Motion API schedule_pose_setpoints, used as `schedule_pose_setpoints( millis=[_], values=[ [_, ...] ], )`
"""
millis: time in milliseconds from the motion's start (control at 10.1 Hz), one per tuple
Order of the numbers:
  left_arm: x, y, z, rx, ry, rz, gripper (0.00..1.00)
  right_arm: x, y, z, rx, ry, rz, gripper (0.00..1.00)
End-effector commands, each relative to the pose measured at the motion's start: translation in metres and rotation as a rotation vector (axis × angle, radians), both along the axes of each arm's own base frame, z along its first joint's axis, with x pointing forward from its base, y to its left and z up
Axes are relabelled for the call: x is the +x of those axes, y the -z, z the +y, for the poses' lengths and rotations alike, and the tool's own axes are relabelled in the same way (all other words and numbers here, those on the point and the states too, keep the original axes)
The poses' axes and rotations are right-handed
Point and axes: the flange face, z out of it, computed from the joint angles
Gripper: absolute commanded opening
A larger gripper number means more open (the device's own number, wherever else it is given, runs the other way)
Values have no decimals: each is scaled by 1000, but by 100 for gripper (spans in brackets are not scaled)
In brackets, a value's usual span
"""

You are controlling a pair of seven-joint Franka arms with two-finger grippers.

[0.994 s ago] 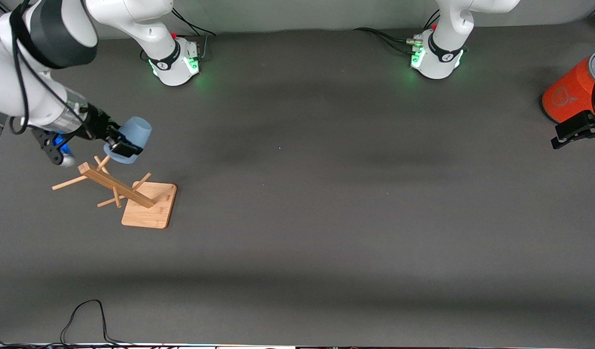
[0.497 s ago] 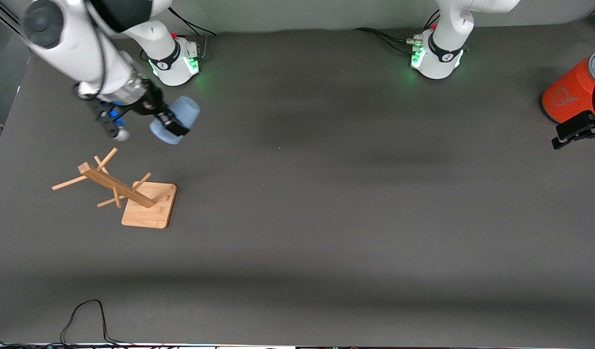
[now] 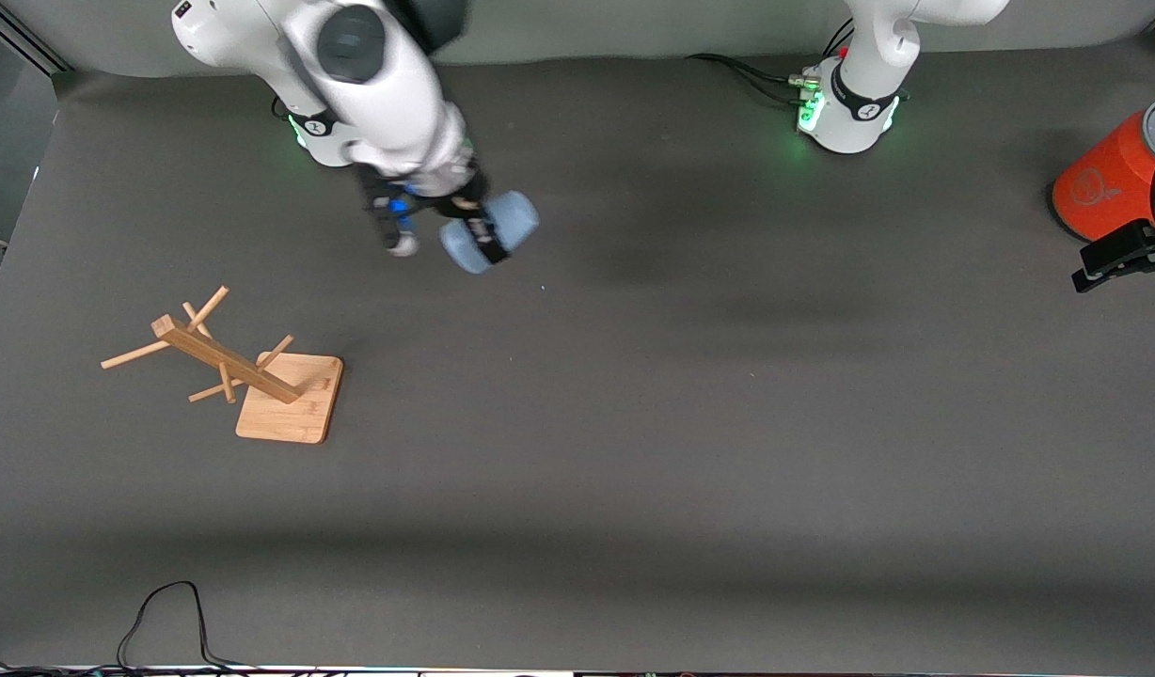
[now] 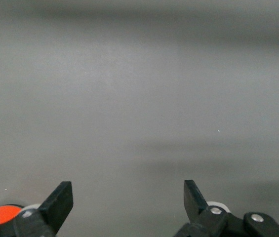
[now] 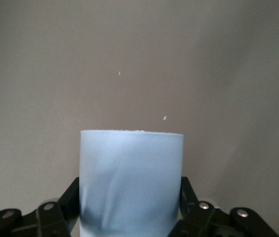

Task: Rotate and upright cup with both arms
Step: 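Slide the blue cup off the peg with the right gripper, then carry the blue cup to mid-table with the right gripper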

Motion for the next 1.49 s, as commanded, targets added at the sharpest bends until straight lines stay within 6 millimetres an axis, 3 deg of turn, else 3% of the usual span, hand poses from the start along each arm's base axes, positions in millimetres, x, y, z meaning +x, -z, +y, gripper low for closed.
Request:
schedule_pose_setpoints(
  millis=[0,99,398,795,994,1391],
  values=[
    [1,-3,1,-4,-6,-5,100,10,39,77,-59,148,-12,72],
    [1,-3,1,-4,-5,-8,100,4,61,102,-101,198,-28,71],
    [1,0,2,-2,-11,1,100,-11,126,151,-162,328,-9,70],
    [14,32,30,13,-72,60,100,-31,206,199,-202,402,-38,70],
    [20,48,46,27,-109,86,100,-41,235,209,-192,385,-46,70],
    [25,68,46,43,-109,127,100,-41,268,208,-194,385,-51,70]
  ],
)
